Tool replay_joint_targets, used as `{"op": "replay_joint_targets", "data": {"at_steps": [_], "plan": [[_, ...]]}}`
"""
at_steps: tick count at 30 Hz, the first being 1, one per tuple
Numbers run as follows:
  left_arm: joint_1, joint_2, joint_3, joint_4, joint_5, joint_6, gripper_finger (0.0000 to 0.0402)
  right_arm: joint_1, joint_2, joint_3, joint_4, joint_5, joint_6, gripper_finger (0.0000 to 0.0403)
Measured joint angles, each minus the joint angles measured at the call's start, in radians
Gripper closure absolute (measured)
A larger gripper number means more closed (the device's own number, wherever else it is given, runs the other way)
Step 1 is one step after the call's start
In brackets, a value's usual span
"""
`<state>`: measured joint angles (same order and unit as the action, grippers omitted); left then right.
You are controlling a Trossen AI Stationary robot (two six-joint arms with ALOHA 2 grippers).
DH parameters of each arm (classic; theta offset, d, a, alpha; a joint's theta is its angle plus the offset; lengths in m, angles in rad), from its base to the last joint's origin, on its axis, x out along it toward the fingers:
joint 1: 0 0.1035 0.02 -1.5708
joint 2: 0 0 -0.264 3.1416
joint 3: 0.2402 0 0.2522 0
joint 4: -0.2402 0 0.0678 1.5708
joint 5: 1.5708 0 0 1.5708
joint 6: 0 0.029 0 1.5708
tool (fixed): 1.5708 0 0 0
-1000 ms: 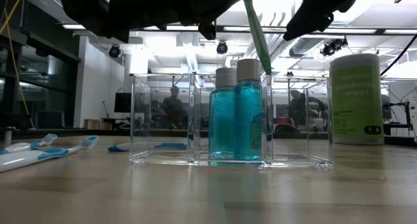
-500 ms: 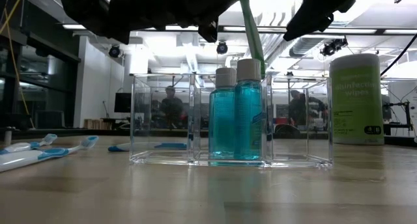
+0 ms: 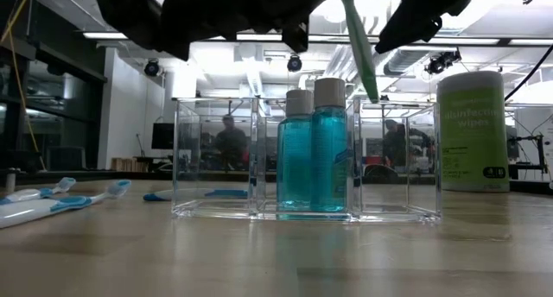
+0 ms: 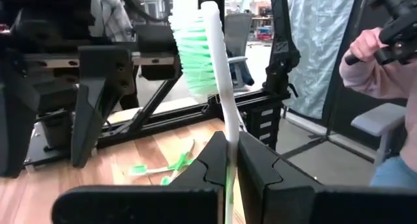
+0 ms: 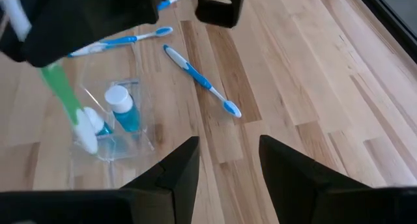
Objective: Pick & Place toothbrushing station
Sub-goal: Put the top green toothbrush into the transparent organizer
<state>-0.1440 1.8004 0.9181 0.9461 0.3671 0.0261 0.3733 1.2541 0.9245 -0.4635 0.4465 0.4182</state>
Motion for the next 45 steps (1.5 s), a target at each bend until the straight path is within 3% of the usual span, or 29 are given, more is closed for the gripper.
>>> {"op": "replay_joint_targets", "data": {"at_steps": [21, 45], "plan": [[0.047, 0.066, 0.003, -0.074, 0.021, 0.034, 0.0396, 0.000, 0.000, 0.000, -0.004, 0.000, -0.003, 0.0251], [0.037, 0.183, 0.041, 0.007, 0.074, 0.030, 0.0387, 0.000, 0.000, 0.000, 0.000, -0.003, -0.003, 0.0251]]}}
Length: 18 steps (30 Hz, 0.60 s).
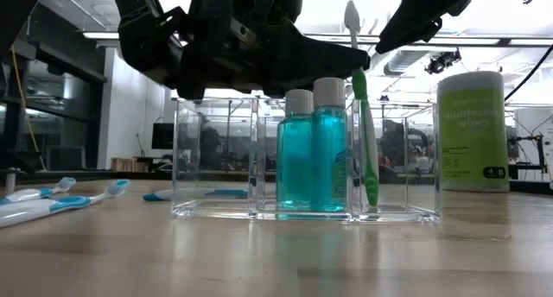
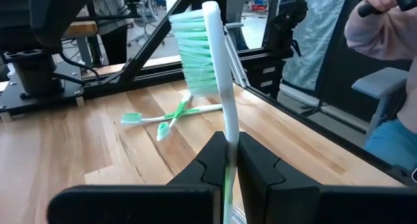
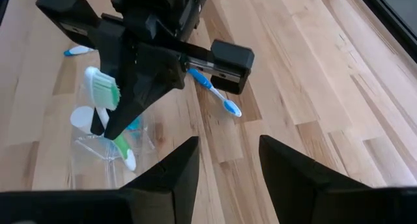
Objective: Pick & Place toothbrushing station
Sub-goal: Put the top green toothbrush into the transparent organizer
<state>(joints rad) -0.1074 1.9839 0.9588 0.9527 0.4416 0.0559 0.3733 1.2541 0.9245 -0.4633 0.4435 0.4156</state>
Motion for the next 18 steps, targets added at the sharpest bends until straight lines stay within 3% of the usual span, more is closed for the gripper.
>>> {"op": "replay_joint_targets", "data": {"at_steps": [9, 18], "plan": [[0.000, 0.001, 0.000, -0.017, 0.004, -0.004, 0.0355, 0.000, 0.000, 0.000, 0.003, -0.001, 0.000, 0.0251], [0.028, 0.003, -0.001, -0.013, 0.002, -0.029, 0.0349, 0.000, 0.000, 0.000, 0.003, -0.008, 0.002, 0.0251]]}}
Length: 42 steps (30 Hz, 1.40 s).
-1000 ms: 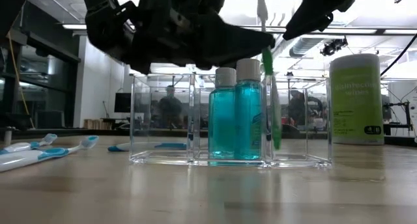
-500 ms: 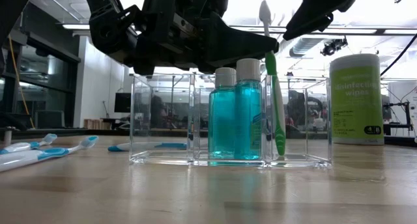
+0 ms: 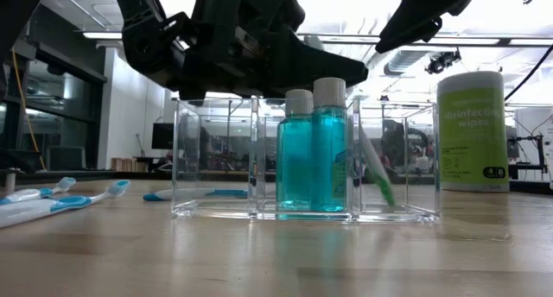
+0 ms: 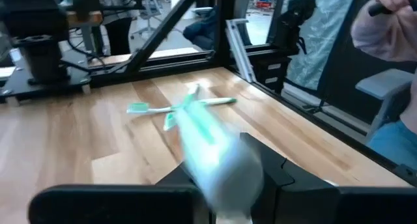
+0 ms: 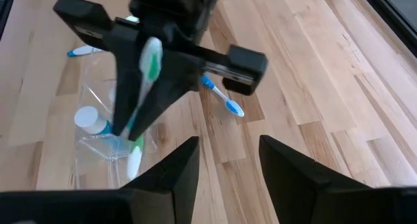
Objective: Pick & Place toothbrushing station
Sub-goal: Put the top green toothbrush into the transparent organizer, then put the left green toothbrush into the transparent organizer
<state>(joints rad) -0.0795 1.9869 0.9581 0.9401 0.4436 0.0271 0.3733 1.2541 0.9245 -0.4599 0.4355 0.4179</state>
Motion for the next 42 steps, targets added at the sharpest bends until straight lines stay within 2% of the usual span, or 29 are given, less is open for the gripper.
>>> {"op": "replay_joint_targets", "data": {"at_steps": [7, 11, 15, 19, 26, 31, 42], "plan": [[0.034, 0.000, 0.000, 0.001, 0.056, -0.057, 0.0336, 0.000, 0.000, 0.000, 0.000, -0.012, 0.000, 0.0251], [0.035, 0.000, 0.000, 0.002, 0.059, -0.055, 0.0302, 0.000, 0.000, 0.000, 0.000, -0.019, 0.000, 0.0251], [0.035, -0.001, 0.000, 0.002, 0.111, -0.058, 0.0265, 0.000, 0.000, 0.000, 0.000, -0.019, 0.000, 0.0251], [0.033, -0.002, 0.000, 0.003, 0.148, -0.059, 0.0246, 0.000, 0.000, 0.000, -0.001, -0.019, 0.000, 0.0251], [0.050, -0.002, 0.000, 0.003, 0.151, -0.043, 0.0243, 0.000, 0.000, 0.000, 0.000, -0.023, 0.000, 0.0251], [0.078, -0.004, 0.000, 0.006, 0.195, -0.059, 0.0243, 0.000, 0.000, 0.000, -0.001, -0.026, 0.000, 0.0251], [0.087, -0.119, 0.000, -0.030, 0.280, -0.061, 0.0243, 0.000, 0.000, 0.000, -0.007, -0.027, 0.002, 0.0251]]}}
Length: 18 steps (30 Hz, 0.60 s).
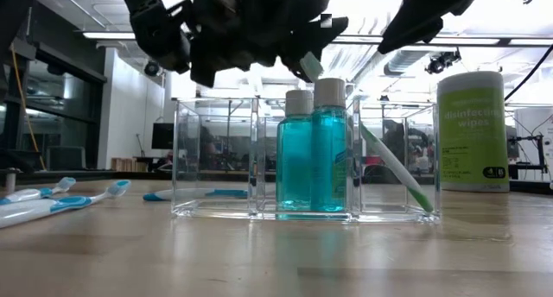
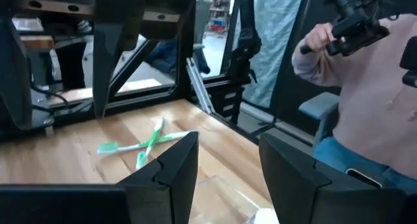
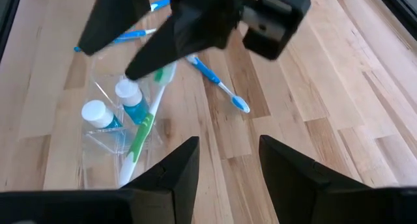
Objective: Pick & Place toothbrushing station
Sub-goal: Put the left green toothbrush into the transparent organizer
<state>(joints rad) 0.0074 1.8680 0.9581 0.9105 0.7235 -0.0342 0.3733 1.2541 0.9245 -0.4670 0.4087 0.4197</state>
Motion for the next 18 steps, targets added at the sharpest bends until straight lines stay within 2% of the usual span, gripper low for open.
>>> {"op": "replay_joint_targets", "data": {"at_steps": [9, 18], "plan": [[0.000, -0.132, 0.000, -0.274, -0.076, 0.103, 0.0244, 0.000, 0.000, 0.000, -0.108, -0.082, 0.062, 0.0251], [-0.036, -0.256, 0.000, -0.435, -0.167, 0.163, 0.0250, 0.003, 0.000, 0.000, -0.215, -0.229, 0.200, 0.0251]]}}
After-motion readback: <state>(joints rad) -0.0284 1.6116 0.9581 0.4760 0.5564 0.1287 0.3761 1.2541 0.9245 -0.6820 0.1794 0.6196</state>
